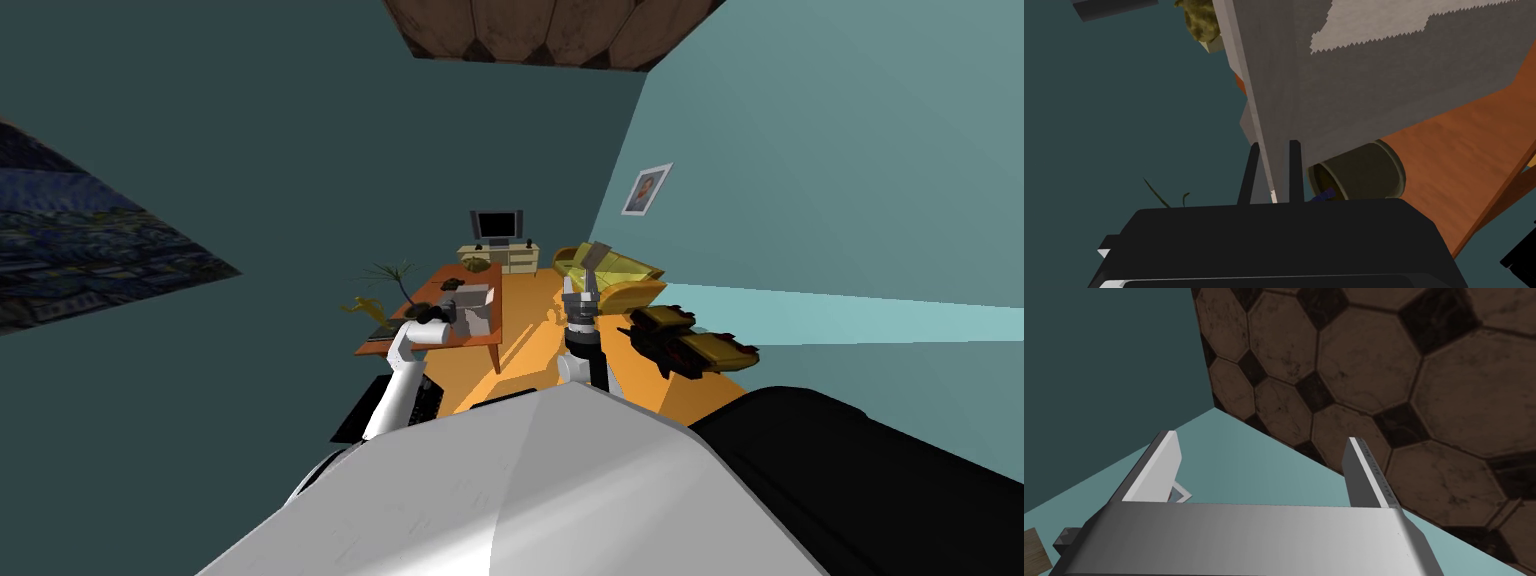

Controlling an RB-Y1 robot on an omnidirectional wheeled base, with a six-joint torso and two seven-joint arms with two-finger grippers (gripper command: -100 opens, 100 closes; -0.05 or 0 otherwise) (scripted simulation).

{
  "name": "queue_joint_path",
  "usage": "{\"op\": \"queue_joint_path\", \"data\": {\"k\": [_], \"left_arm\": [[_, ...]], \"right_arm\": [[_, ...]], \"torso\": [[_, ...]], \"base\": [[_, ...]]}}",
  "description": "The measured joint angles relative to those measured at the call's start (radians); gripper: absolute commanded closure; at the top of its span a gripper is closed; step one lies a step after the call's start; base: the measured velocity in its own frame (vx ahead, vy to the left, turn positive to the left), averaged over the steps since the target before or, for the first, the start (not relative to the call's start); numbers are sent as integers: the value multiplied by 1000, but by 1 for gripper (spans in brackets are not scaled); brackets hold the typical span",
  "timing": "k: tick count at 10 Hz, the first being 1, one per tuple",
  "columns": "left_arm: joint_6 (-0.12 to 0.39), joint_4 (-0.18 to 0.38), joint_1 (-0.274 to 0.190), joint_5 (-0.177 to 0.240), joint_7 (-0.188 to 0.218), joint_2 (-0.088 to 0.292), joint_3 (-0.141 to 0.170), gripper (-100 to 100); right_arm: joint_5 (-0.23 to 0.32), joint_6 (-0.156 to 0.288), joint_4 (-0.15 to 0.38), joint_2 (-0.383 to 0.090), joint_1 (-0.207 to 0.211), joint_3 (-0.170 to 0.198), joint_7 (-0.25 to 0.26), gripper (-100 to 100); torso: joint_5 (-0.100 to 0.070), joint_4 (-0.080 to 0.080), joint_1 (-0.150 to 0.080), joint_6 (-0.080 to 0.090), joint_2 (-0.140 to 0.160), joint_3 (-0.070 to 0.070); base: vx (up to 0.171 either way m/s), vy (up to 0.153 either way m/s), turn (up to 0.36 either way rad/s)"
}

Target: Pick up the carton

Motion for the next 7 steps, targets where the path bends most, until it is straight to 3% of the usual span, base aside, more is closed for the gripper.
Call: {"op": "queue_joint_path", "data": {"k": [7], "left_arm": [[61, -172, 119, -46, 26, -10, -94, 100]], "right_arm": [[0, 0, 0, 0, 0, 0, 0, 0]], "torso": [[-1, 2, -1, 1, -1, 0]], "base": [[53, 16, 64]]}}
